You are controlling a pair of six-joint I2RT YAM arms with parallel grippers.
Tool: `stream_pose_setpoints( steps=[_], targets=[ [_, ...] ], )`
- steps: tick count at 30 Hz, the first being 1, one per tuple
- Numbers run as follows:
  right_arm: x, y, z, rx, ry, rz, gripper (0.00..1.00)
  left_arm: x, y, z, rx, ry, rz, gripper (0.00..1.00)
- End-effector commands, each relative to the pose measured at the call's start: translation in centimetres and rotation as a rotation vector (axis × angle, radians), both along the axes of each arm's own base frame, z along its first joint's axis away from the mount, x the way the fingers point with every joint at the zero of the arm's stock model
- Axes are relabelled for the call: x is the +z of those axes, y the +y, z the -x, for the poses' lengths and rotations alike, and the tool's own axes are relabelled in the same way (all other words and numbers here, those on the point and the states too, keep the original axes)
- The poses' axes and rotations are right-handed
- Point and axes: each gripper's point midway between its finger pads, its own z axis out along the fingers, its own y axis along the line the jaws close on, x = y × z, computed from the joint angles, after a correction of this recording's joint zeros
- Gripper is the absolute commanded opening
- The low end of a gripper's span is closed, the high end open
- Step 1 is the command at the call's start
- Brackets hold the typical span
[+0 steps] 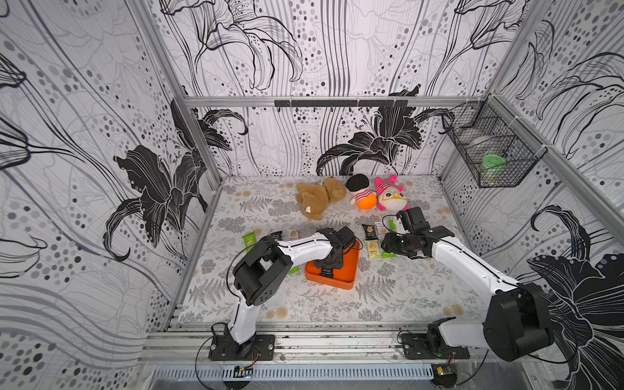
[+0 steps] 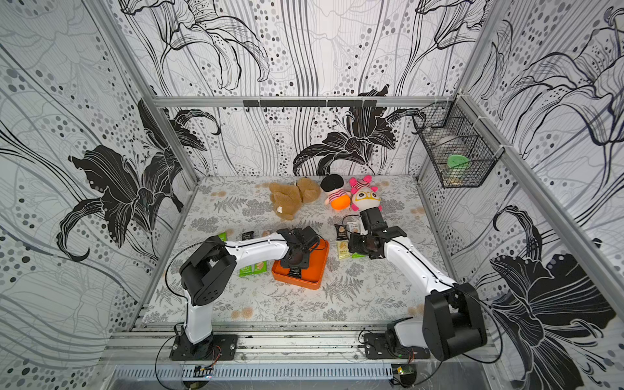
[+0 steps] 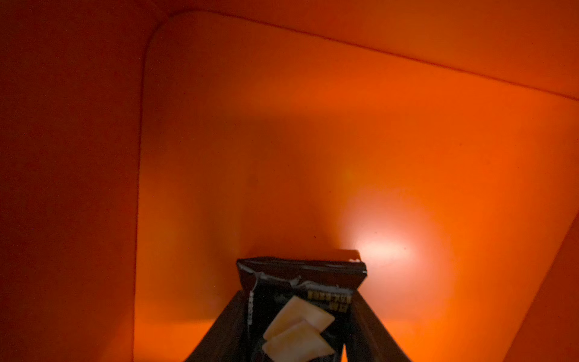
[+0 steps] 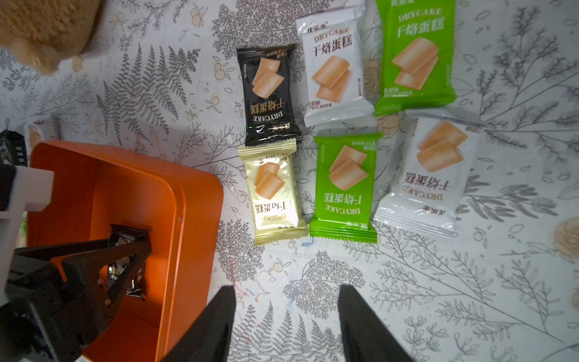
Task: Take the cookies out of the storage box
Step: Pick up the cookie from the storage box.
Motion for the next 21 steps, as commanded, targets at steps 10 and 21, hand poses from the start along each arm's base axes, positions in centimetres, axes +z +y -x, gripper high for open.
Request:
stream_pose_setpoints(
  steps=[10, 21],
  targets=[
    [0.3, -0.1, -0.6, 0.013, -0.010, 0.018, 0.58, 4.2, -0.8, -3.2, 0.020, -0.097, 0.031, 0.45],
    [0.1, -0.1, -0.2, 0.013, -0.014, 0.008, 0.58, 10.9, 2.0, -5.2, 0.107, -0.203, 0.108, 0.46]
  ],
)
